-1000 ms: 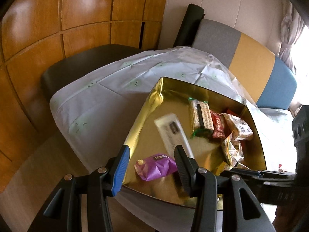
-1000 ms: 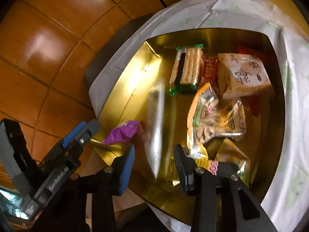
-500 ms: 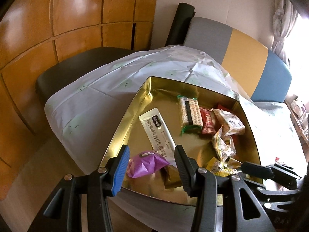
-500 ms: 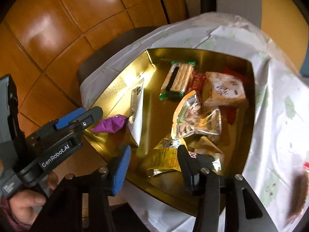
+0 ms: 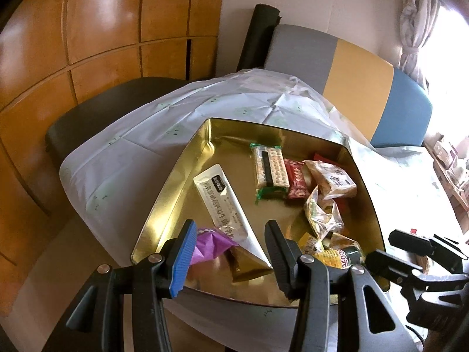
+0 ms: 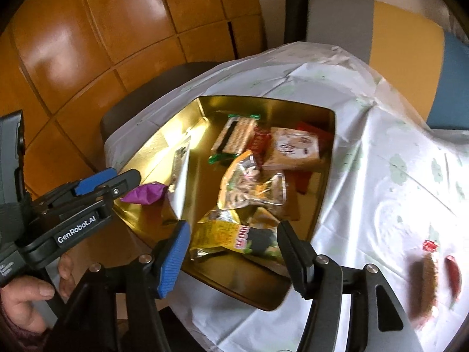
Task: Organize snacks
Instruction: 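Move both tools back from the tray toward the remaining snacks, then grasp the chipmunk-printed rice bar with the left tool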
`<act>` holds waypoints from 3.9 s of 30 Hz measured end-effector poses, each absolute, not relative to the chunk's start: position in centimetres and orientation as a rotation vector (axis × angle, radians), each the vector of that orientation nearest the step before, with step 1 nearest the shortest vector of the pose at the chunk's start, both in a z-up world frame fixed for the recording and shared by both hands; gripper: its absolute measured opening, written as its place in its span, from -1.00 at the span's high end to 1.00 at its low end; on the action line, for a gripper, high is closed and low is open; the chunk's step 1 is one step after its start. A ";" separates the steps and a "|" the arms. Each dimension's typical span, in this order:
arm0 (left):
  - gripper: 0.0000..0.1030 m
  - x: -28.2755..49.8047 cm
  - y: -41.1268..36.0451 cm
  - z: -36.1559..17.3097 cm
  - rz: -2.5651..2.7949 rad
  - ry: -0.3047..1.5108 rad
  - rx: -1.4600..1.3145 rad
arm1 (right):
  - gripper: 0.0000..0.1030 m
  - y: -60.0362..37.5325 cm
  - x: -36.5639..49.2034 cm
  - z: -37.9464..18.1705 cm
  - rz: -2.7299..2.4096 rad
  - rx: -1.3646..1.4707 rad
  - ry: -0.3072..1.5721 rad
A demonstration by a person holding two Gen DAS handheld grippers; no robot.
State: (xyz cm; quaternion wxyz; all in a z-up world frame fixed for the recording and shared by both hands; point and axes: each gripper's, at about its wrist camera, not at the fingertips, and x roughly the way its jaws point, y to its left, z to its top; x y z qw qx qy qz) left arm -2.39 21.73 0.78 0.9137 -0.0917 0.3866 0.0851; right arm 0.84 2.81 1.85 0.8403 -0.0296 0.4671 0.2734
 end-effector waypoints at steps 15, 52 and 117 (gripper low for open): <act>0.05 -2.2 18.4 0.4 0.072 0.816 -0.115 | -0.64 -2.4 0.5 2.1 0.430 -0.156 0.946; 0.05 -0.4 5.1 2.8 -0.250 0.835 0.070 | -0.68 -34.7 4.1 -0.6 -0.323 0.082 1.057; 0.21 8.1 -16.5 -6.9 -0.519 1.186 0.106 | -0.84 -37.5 3.5 0.5 -0.324 0.242 1.016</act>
